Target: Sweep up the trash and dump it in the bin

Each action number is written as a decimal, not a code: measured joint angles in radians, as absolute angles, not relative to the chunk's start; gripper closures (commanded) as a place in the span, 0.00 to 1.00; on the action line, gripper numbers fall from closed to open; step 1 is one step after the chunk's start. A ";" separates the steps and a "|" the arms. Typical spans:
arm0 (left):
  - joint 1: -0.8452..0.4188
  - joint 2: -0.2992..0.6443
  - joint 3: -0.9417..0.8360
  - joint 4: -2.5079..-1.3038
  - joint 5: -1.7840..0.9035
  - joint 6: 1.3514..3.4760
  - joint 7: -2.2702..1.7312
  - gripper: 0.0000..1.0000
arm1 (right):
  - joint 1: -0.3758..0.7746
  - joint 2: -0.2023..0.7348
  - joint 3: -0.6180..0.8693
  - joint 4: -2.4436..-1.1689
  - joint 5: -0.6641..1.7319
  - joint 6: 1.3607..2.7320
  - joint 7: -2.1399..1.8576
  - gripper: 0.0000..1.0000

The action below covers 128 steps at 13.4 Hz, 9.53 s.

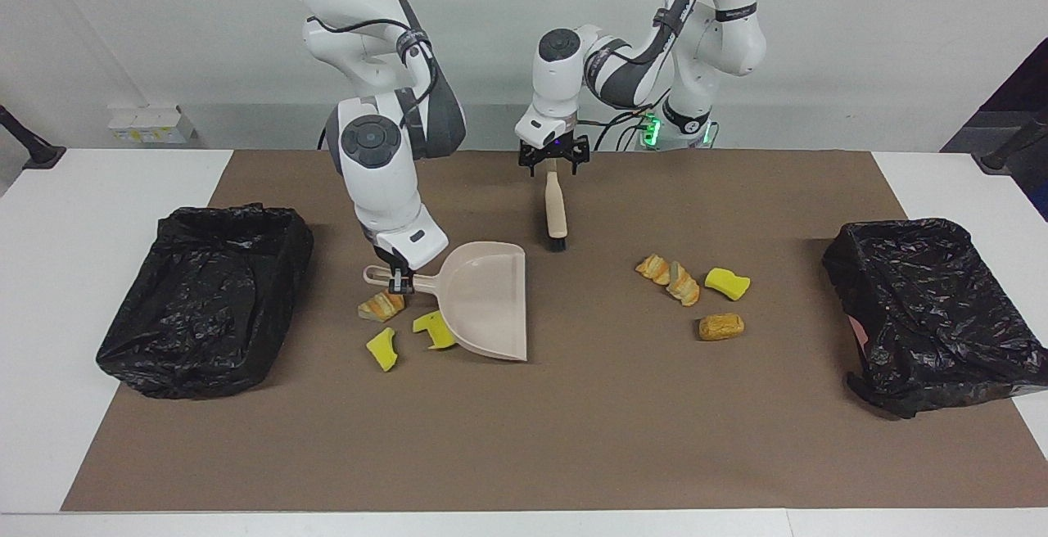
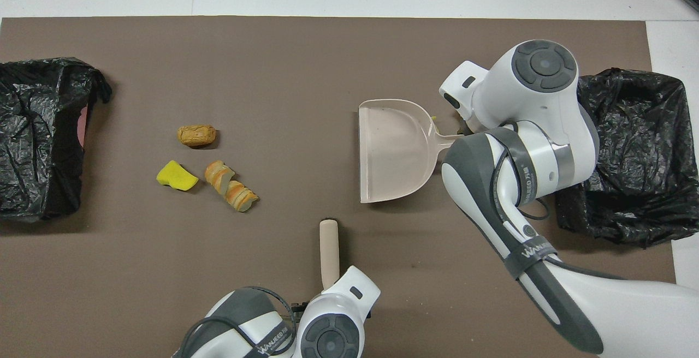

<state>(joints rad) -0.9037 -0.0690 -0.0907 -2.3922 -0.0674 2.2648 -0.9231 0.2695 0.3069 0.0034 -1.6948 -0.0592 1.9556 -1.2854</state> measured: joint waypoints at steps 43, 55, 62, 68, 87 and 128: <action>-0.243 -0.147 -0.082 -2.396 -0.088 2.023 -0.333 1.00 | 0.442 0.338 0.002 -1.755 -0.141 2.060 -1.114 1.00; -0.530 -0.025 -0.088 -2.269 -0.268 2.294 -0.517 1.00 | 0.446 0.341 0.003 -1.756 -0.141 2.067 -1.091 1.00; -0.511 -0.041 -0.062 -2.183 -0.270 2.139 -0.557 1.00 | 0.448 0.342 0.003 -1.756 -0.141 2.069 -1.086 1.00; -0.517 -0.124 -0.075 -2.315 -0.272 1.998 -0.686 1.00 | 0.448 0.343 0.003 -1.756 -0.141 2.070 -1.085 1.00; -0.491 -0.108 -0.045 -2.203 -0.259 2.075 -0.431 1.00 | 0.450 0.343 0.003 -1.756 -0.141 2.070 -1.070 1.00; -0.544 0.045 -0.084 -2.178 -0.470 2.192 -0.321 1.00 | 0.452 0.350 0.003 -1.756 -0.141 2.083 -1.054 1.00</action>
